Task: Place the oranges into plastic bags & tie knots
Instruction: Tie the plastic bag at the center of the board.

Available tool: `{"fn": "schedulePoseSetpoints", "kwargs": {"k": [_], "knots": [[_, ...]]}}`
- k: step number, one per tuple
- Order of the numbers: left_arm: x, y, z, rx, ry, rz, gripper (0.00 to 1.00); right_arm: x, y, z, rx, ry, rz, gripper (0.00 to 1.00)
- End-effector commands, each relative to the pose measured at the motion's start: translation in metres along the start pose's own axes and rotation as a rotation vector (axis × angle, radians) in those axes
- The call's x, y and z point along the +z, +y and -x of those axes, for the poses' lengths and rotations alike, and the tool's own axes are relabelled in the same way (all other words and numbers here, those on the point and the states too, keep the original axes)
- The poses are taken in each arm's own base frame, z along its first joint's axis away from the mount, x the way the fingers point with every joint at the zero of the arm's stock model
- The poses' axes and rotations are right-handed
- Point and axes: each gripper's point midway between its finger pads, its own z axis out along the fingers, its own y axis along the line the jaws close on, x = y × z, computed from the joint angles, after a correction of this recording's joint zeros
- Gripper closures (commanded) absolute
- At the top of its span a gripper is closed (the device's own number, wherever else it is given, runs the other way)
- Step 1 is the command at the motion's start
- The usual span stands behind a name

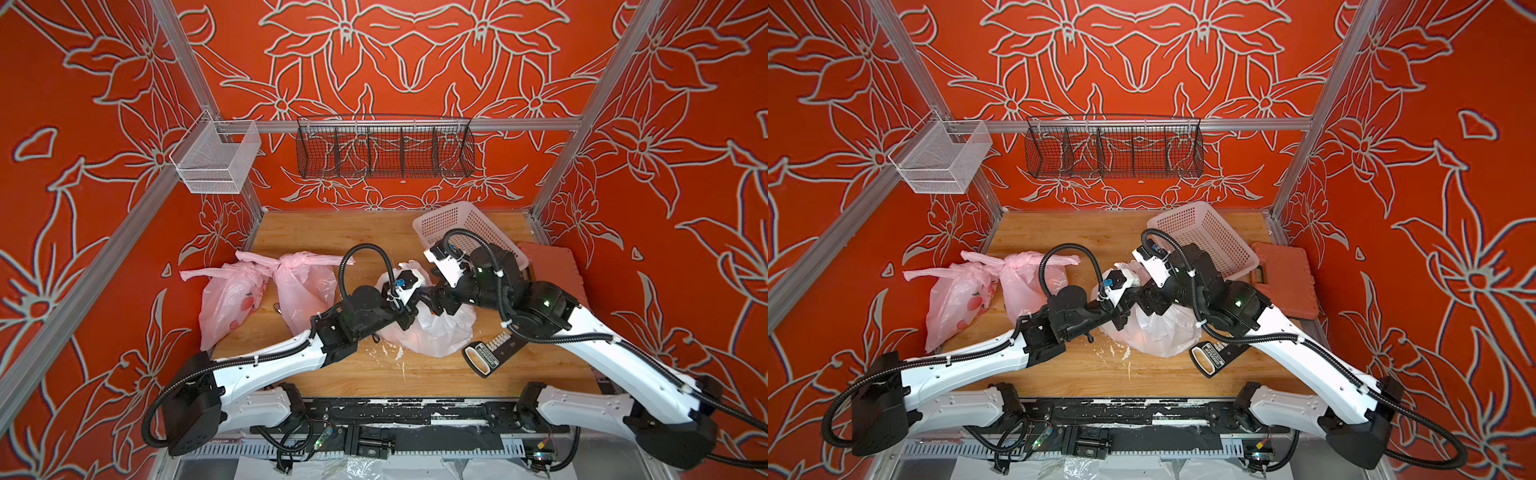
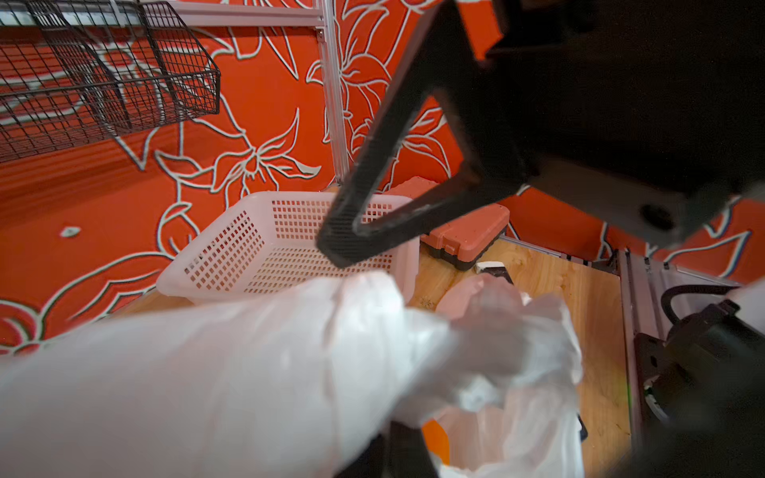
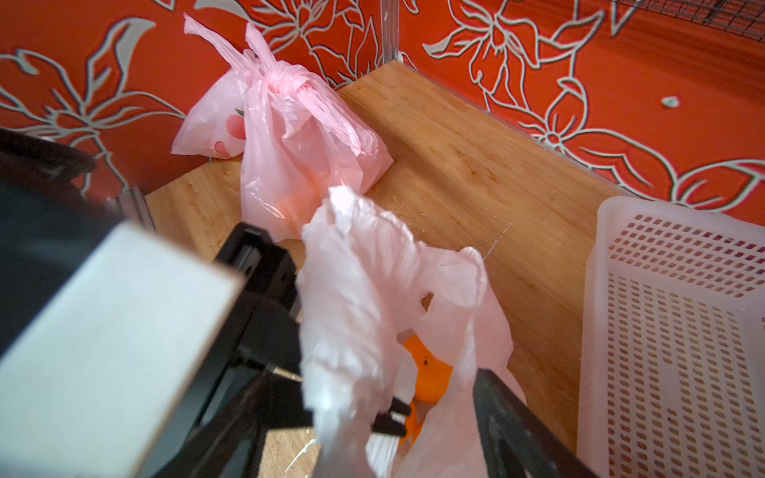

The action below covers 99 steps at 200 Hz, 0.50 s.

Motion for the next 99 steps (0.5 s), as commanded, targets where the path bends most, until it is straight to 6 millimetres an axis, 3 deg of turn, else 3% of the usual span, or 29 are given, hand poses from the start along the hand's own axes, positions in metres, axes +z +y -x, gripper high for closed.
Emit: {"fn": "schedulePoseSetpoints", "kwargs": {"k": [1, 40, 66, 99], "knots": [[-0.006, 0.004, 0.024, 0.021, -0.077, 0.013, 1.0, -0.015, 0.002, -0.017, -0.009, 0.033, 0.002, 0.2], [-0.005, 0.006, 0.024, 0.025, -0.07, 0.021, 1.0, -0.029, 0.01, -0.04, -0.007, 0.079, 0.044, 0.23], [-0.006, 0.005, 0.024, 0.033, -0.066, 0.017, 1.0, -0.026, 0.002, -0.048, 0.005, 0.101, 0.003, 0.5], [-0.01, -0.014, 0.013, 0.133, -0.048, -0.09, 1.0, -0.009, 0.005, -0.035, 0.017, 0.086, 0.021, 0.84]]}}
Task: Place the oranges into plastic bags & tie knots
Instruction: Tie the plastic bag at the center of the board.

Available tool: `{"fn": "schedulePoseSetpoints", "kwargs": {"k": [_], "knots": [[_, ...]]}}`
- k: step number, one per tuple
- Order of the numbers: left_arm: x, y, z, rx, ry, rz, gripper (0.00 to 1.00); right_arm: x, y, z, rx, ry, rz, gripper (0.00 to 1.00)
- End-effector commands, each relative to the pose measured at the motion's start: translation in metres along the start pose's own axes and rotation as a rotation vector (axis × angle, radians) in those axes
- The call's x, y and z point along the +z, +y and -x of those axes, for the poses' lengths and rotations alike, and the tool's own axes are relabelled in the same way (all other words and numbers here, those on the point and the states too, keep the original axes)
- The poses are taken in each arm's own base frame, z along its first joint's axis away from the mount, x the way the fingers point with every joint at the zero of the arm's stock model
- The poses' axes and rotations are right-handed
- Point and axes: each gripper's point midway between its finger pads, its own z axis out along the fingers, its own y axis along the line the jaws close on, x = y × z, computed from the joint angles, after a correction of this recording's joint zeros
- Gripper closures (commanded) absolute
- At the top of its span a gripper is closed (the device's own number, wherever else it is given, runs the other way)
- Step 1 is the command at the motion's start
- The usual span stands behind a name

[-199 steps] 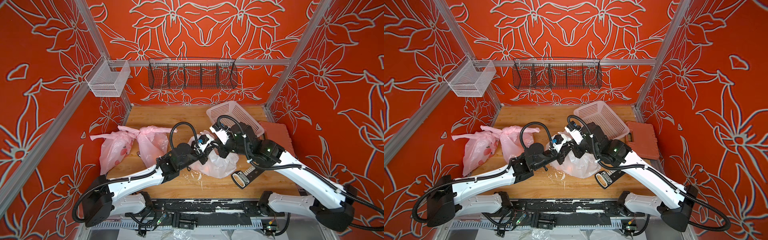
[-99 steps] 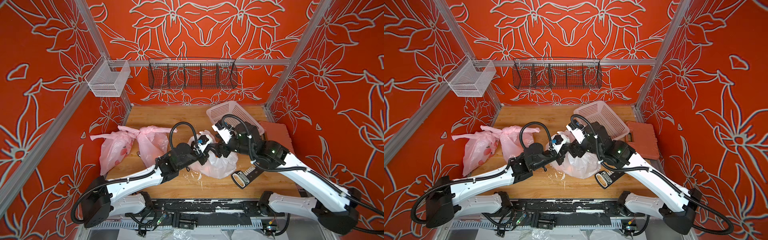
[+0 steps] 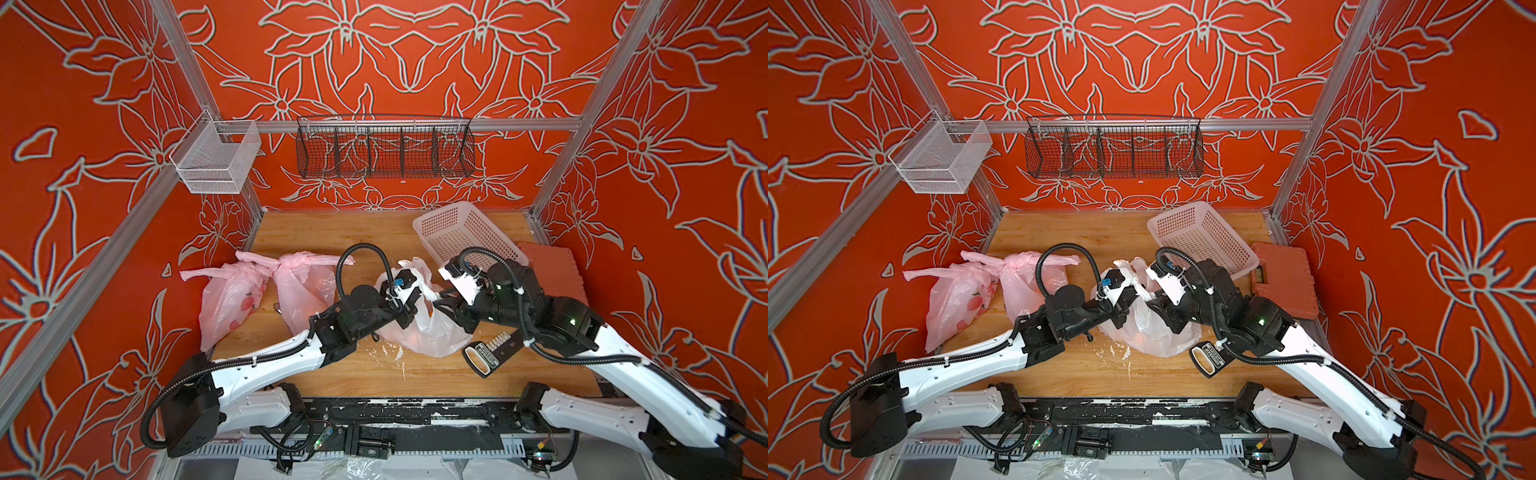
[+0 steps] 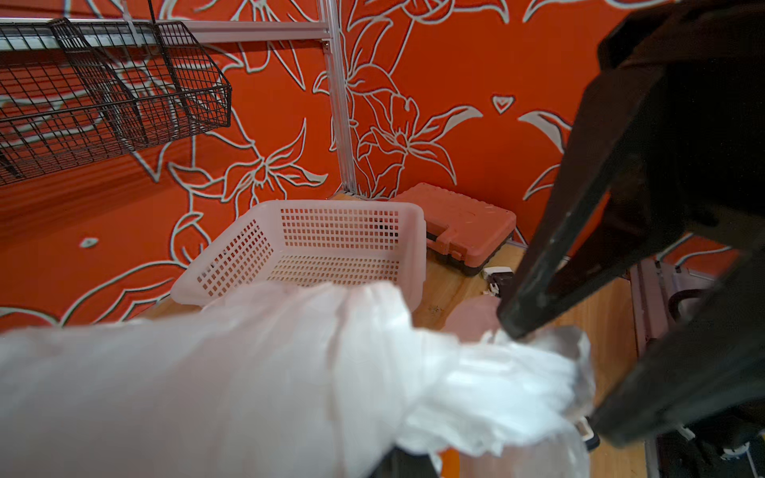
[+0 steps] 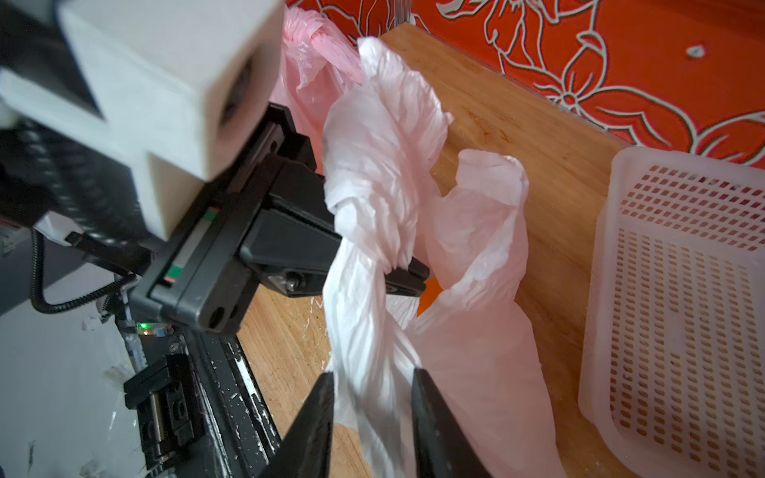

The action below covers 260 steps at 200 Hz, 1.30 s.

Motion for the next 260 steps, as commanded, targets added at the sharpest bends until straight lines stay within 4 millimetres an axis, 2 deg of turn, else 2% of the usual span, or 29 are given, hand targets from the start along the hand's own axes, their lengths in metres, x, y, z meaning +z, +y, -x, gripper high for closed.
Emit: {"fn": "schedulePoseSetpoints", "kwargs": {"k": [1, 24, 51, 77, 89, 103, 108, 113, 139, 160, 173, 196, 211, 234, 260], "knots": [[-0.008, -0.015, 0.01, 0.105, -0.04, -0.086, 1.0, 0.011, 0.002, 0.005, 0.022, 0.001, 0.014, 0.85], [-0.011, -0.017, -0.002, 0.201, -0.028, -0.096, 1.0, 0.02, -0.001, 0.019, 0.042, -0.037, 0.0, 1.0], [-0.013, -0.007, -0.01, 0.251, -0.016, -0.074, 1.0, 0.02, 0.002, 0.034, 0.045, -0.111, 0.018, 1.0], [-0.01, 0.0, -0.024, 0.352, 0.023, -0.049, 1.0, 0.022, 0.02, 0.031, 0.004, -0.092, 0.125, 1.0], [-0.007, 0.005, -0.027, 0.403, 0.035, -0.02, 1.0, 0.02, 0.021, 0.023, -0.01, -0.055, 0.127, 0.69], [-0.004, 0.013, -0.027, 0.476, 0.047, 0.015, 1.0, 0.014, 0.009, 0.013, -0.015, -0.025, 0.053, 0.32], [-0.003, 0.015, -0.027, 0.497, 0.049, 0.025, 1.0, 0.011, 0.002, 0.011, -0.01, -0.021, 0.014, 0.24], [-0.002, 0.017, -0.027, 0.517, 0.05, 0.031, 1.0, 0.007, -0.005, 0.009, -0.002, -0.022, -0.03, 0.21], [0.003, 0.019, -0.026, 0.618, 0.057, 0.02, 1.0, -0.017, -0.04, 0.018, 0.053, -0.083, -0.235, 0.16], [0.009, 0.02, -0.034, 0.704, 0.084, 0.008, 1.0, -0.025, -0.043, 0.036, 0.12, -0.135, -0.25, 0.16], [0.011, 0.021, -0.039, 0.734, 0.098, 0.01, 1.0, -0.02, -0.04, 0.046, 0.197, -0.138, -0.212, 0.22], [0.012, 0.024, -0.039, 0.763, 0.108, 0.02, 1.0, -0.007, -0.031, 0.065, 0.308, -0.09, -0.11, 0.26], [0.013, 0.023, -0.038, 0.77, 0.106, 0.019, 1.0, 0.006, -0.022, 0.073, 0.333, -0.013, -0.053, 0.21], [0.013, 0.023, -0.038, 0.775, 0.107, 0.016, 1.0, 0.026, -0.019, 0.071, 0.374, 0.131, -0.031, 0.14], [0.013, 0.023, -0.039, 0.778, 0.109, 0.016, 1.0, 0.043, -0.02, 0.073, 0.452, 0.146, 0.002, 0.15]]}}
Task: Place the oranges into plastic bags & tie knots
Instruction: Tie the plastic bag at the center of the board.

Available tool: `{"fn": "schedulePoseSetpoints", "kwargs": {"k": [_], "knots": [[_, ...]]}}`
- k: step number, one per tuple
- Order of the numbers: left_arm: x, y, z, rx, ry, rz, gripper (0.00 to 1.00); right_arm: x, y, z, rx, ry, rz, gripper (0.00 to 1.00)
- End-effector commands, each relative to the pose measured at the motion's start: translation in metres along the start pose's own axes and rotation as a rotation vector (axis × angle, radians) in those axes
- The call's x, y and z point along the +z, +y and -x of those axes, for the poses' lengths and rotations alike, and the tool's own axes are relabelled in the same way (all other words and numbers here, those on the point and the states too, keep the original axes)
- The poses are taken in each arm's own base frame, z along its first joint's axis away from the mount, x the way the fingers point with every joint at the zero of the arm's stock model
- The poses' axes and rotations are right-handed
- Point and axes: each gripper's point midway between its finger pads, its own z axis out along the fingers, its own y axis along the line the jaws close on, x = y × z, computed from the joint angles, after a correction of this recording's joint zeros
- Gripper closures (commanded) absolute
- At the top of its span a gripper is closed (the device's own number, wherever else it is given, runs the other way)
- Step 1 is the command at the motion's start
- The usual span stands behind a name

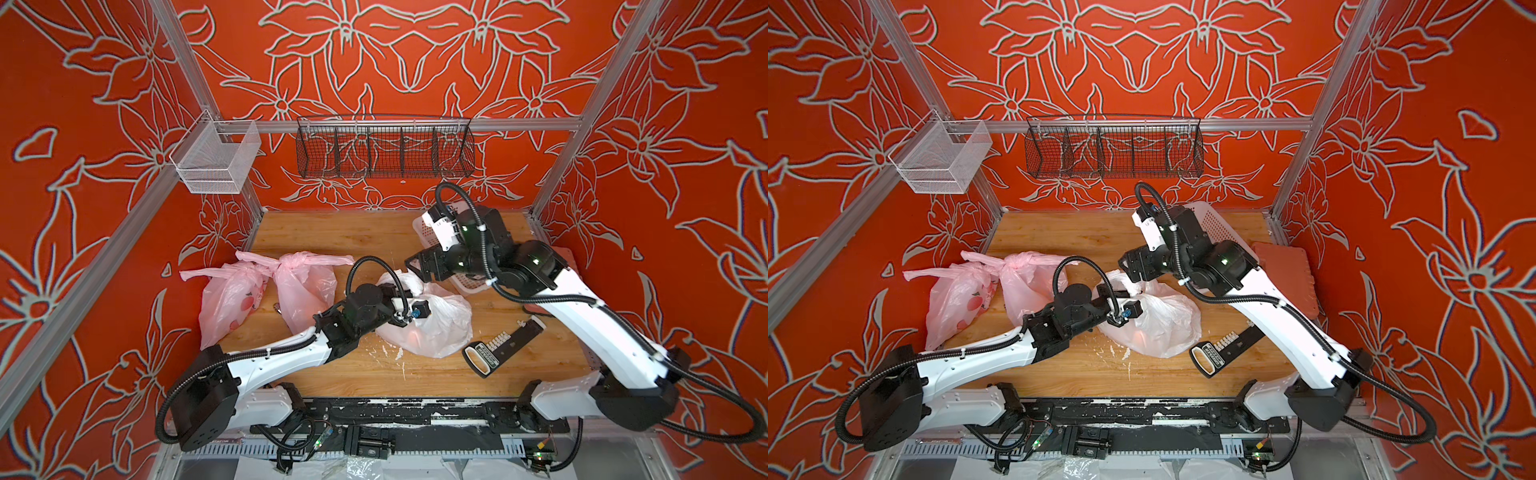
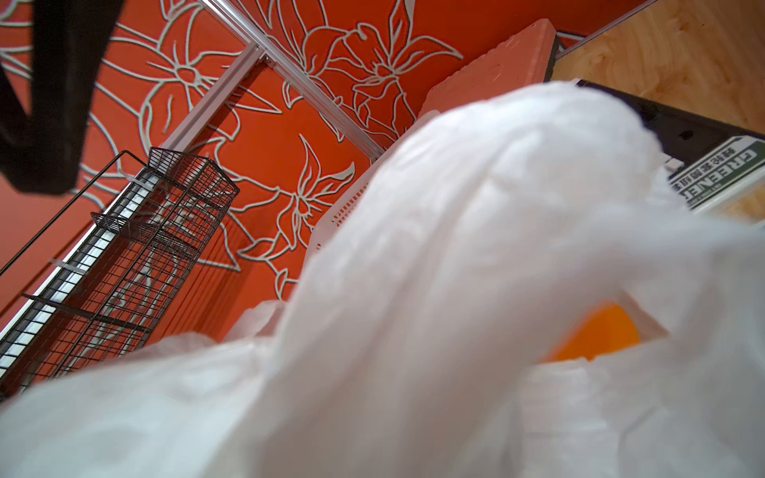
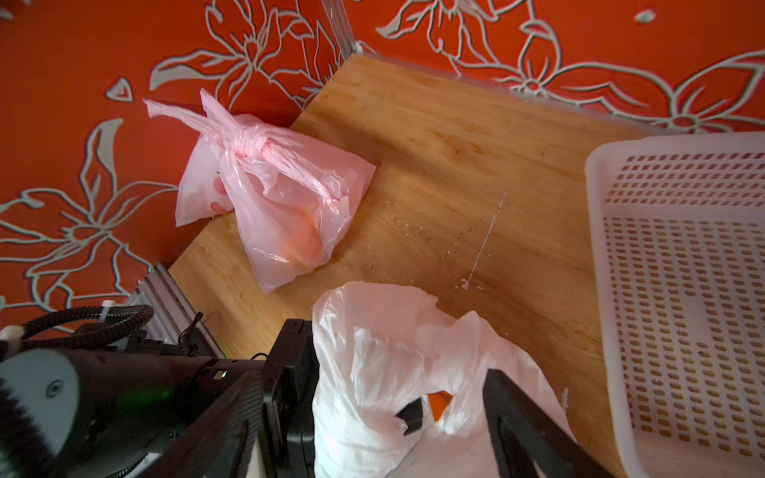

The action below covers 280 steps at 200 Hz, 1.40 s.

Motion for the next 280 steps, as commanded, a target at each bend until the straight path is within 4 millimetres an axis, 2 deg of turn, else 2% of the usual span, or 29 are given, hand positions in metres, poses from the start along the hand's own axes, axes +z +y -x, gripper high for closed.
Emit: {"fn": "schedulePoseSetpoints", "kwargs": {"k": [1, 29, 70, 99, 135, 178, 198, 203, 247, 280], "knots": [[0.002, 0.01, 0.005, 0.03, -0.009, 0.023, 1.0, 0.004, 0.003, -0.02, 0.116, 0.112, 0.045, 0.15], [0.001, 0.01, 0.006, 0.03, -0.011, 0.024, 1.0, 0.016, 0.0, -0.021, 0.166, 0.142, 0.057, 0.21], [0.0, 0.01, 0.006, 0.028, -0.011, 0.022, 1.0, 0.027, 0.003, -0.016, 0.213, 0.143, 0.104, 0.46], [-0.001, 0.01, 0.005, 0.03, -0.006, 0.023, 1.0, 0.033, 0.004, -0.019, 0.237, 0.155, 0.125, 0.6], [-0.007, 0.011, 0.008, -0.039, 0.005, 0.0, 1.0, 0.034, 0.009, -0.002, 0.22, 0.072, 0.171, 1.0], [-0.046, 0.006, 0.018, -0.323, 0.056, -0.098, 1.0, 0.03, -0.023, 0.025, 0.168, -0.127, 0.021, 1.0], [-0.064, 0.002, 0.012, -0.442, 0.151, -0.143, 1.0, 0.025, -0.048, 0.035, 0.137, -0.21, -0.109, 1.0], [-0.075, 0.009, 0.016, -0.47, 0.153, -0.123, 1.0, 0.024, -0.054, 0.036, 0.128, -0.225, -0.145, 1.0], [-0.124, 0.023, -0.026, -0.672, 0.364, 0.073, 1.0, 0.013, -0.112, 0.038, 0.103, -0.275, -0.394, 1.0], [-0.155, 0.022, -0.069, -0.772, 0.525, 0.25, 1.0, 0.007, -0.16, 0.031, 0.13, -0.271, -0.54, 1.0]]}}
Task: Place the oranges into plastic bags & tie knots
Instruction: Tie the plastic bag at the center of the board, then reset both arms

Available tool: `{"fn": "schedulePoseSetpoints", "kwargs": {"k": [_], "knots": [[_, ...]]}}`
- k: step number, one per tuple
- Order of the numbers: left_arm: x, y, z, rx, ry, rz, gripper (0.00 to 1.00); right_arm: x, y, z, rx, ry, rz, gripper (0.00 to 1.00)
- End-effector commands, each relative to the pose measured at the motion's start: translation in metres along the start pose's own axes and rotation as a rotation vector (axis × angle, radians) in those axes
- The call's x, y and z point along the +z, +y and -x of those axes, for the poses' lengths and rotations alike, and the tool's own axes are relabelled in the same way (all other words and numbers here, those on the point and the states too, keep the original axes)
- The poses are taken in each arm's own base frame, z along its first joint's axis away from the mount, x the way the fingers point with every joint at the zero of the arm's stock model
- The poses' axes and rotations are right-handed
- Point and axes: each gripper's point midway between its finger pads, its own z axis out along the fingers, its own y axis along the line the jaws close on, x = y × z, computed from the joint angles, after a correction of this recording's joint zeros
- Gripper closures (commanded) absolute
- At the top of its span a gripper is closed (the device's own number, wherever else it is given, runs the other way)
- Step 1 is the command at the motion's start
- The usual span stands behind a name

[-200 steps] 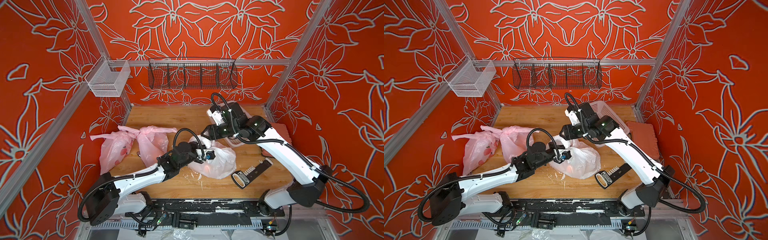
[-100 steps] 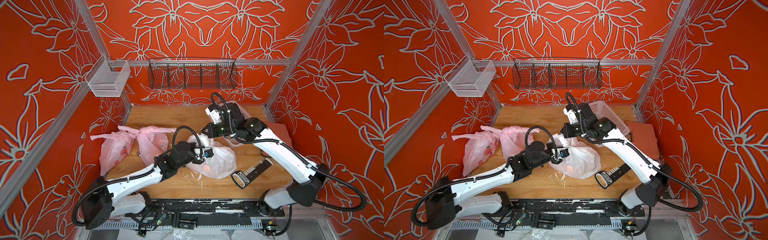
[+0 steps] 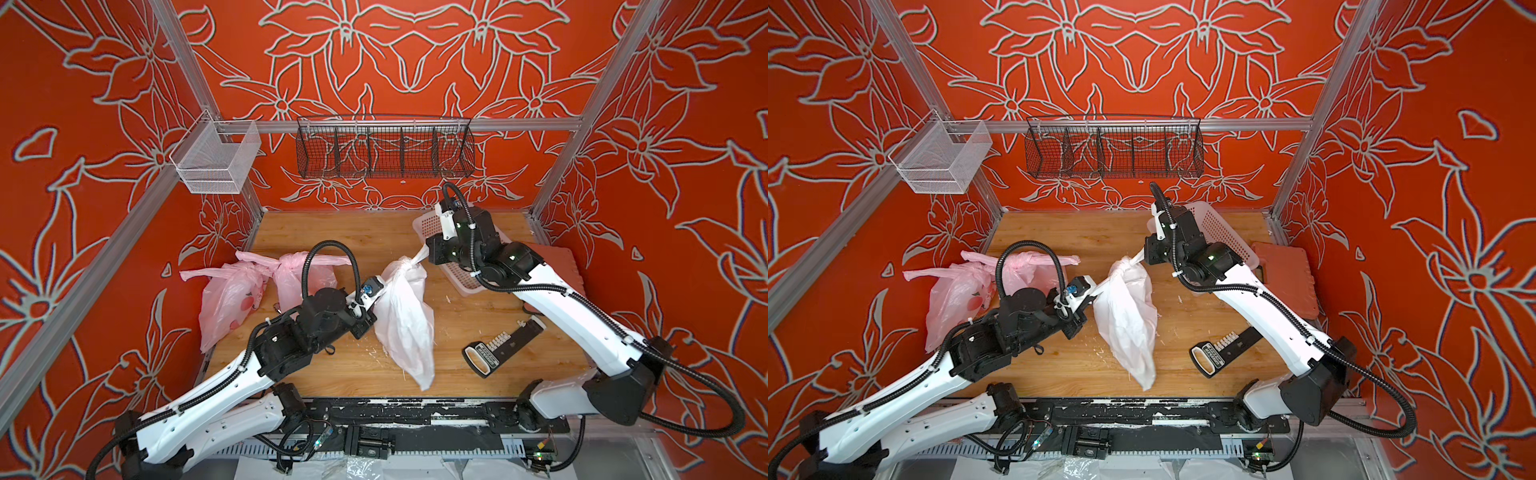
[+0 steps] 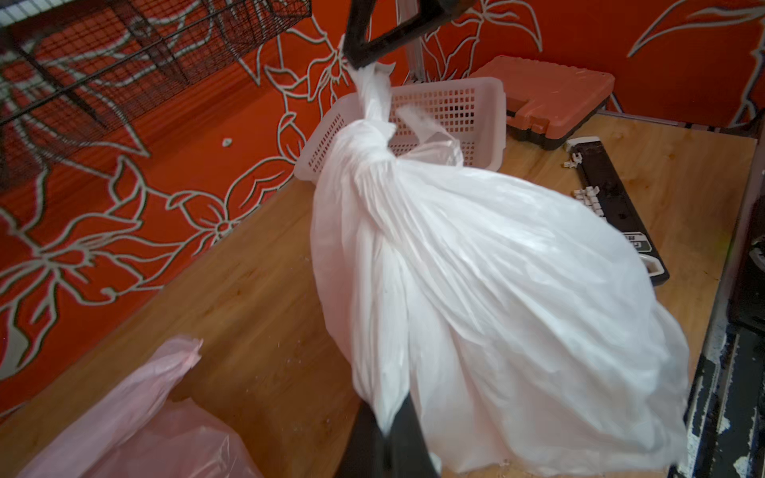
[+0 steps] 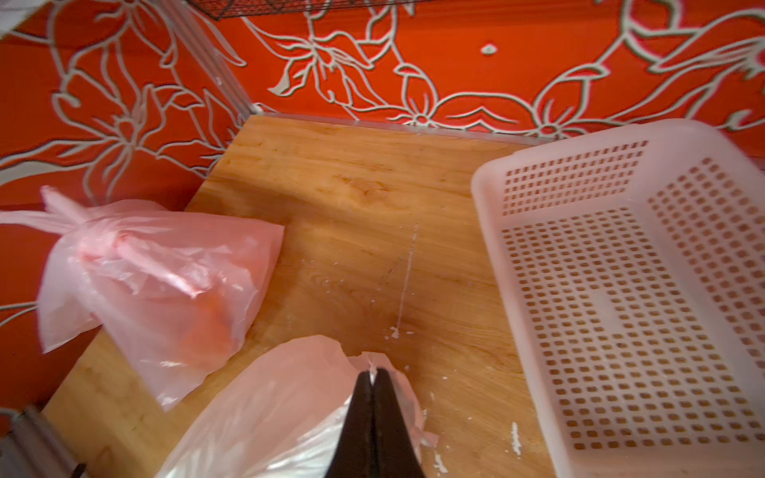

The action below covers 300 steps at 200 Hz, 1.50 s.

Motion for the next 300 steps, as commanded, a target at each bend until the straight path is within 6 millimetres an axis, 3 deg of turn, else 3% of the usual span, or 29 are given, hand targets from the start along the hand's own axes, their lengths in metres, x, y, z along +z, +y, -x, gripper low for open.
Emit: {"fn": "schedulePoseSetpoints", "kwargs": {"k": [1, 23, 44, 63, 79, 80, 83, 86, 87, 88, 89, 91, 96, 100, 110, 123, 140, 155, 179, 211, 224, 246, 266, 289, 296, 300], "knots": [[-0.013, 0.028, -0.056, -0.131, 0.182, 0.19, 1.0, -0.001, -0.062, 0.019, 0.004, -0.095, -0.237, 1.0], [-0.024, 0.05, -0.079, -0.27, 0.233, 0.332, 1.0, 0.003, -0.095, 0.019, 0.023, -0.099, -0.322, 1.0], [-0.025, 0.057, -0.092, -0.374, 0.223, 0.346, 1.0, 0.011, -0.115, 0.017, 0.034, -0.081, -0.352, 1.0], [-0.017, 0.064, -0.097, -0.433, 0.217, 0.322, 1.0, 0.017, -0.115, 0.015, 0.024, -0.064, -0.342, 1.0], [0.002, 0.061, -0.083, -0.459, 0.167, 0.2, 1.0, 0.021, -0.104, 0.019, 0.009, -0.075, -0.274, 1.0], [0.003, 0.062, -0.082, -0.462, 0.163, 0.197, 0.99, 0.021, -0.103, 0.02, 0.006, -0.077, -0.266, 1.0], [0.006, 0.063, -0.079, -0.468, 0.152, 0.188, 0.81, 0.021, -0.098, 0.021, -0.002, -0.086, -0.241, 0.98], [0.008, 0.065, -0.076, -0.474, 0.14, 0.185, 0.56, 0.02, -0.094, 0.023, -0.011, -0.094, -0.217, 0.83], [0.008, 0.065, -0.076, -0.478, 0.136, 0.185, 0.44, 0.02, -0.093, 0.024, -0.015, -0.099, -0.208, 0.77], [0.009, 0.066, -0.074, -0.481, 0.13, 0.186, 0.22, 0.019, -0.092, 0.025, -0.018, -0.103, -0.202, 0.74], [0.009, 0.067, -0.073, -0.483, 0.125, 0.185, 0.09, 0.019, -0.091, 0.025, -0.02, -0.107, -0.199, 0.64], [0.011, 0.068, -0.072, -0.486, 0.117, 0.184, 0.0, 0.018, -0.089, 0.026, -0.027, -0.116, -0.187, 0.49], [0.012, 0.071, -0.068, -0.481, 0.09, 0.175, 0.04, 0.014, -0.087, 0.03, -0.038, -0.151, -0.172, 0.09], [0.013, 0.073, -0.066, -0.476, 0.064, 0.172, 0.04, 0.011, -0.087, 0.031, -0.043, -0.181, -0.172, 0.03], [0.007, 0.09, -0.065, -0.487, -0.001, 0.245, 0.04, -0.002, -0.096, 0.033, -0.043, -0.259, -0.207, 0.02], [-0.005, 0.119, -0.075, -0.533, -0.063, 0.363, 0.04, -0.021, -0.124, 0.025, -0.01, -0.319, -0.317, 0.02], [-0.017, 0.154, -0.101, -0.625, -0.071, 0.493, 0.04, -0.04, -0.166, -0.004, -0.027, -0.307, -0.505, 0.02], [-0.019, 0.171, -0.124, -0.639, -0.072, 0.586, 0.04, -0.048, -0.189, -0.035, -0.1, -0.289, -0.618, 0.02], [-0.014, 0.186, -0.154, -0.651, -0.082, 0.667, 0.04, -0.035, -0.213, -0.094, -0.208, -0.275, -0.675, 0.02], [0.012, 0.195, -0.192, -0.615, -0.009, 0.702, 0.04, -0.007, -0.245, -0.146, -0.147, -0.247, -0.692, 0.02], [0.029, 0.196, -0.208, -0.586, 0.072, 0.678, 0.03, 0.007, -0.252, -0.15, -0.174, -0.274, -0.701, 0.02], [0.054, 0.198, -0.202, -0.525, 0.121, 0.582, 0.03, 0.02, -0.263, -0.148, -0.19, -0.252, -0.715, 0.02], [0.068, 0.198, -0.224, -0.554, 0.141, 0.544, 0.03, 0.023, -0.275, -0.154, -0.135, -0.263, -0.684, 0.02], [0.069, 0.201, -0.23, -0.569, 0.157, 0.558, 0.03, 0.017, -0.274, -0.16, -0.117, -0.309, -0.649, 0.02], [0.067, 0.208, -0.232, -0.588, 0.156, 0.607, 0.03, 0.019, -0.274, -0.17, -0.113, -0.305, -0.627, 0.02], [0.064, 0.213, -0.236, -0.613, 0.18, 0.641, 0.03, 0.016, -0.273, -0.164, -0.12, -0.357, -0.623, 0.02]]}}
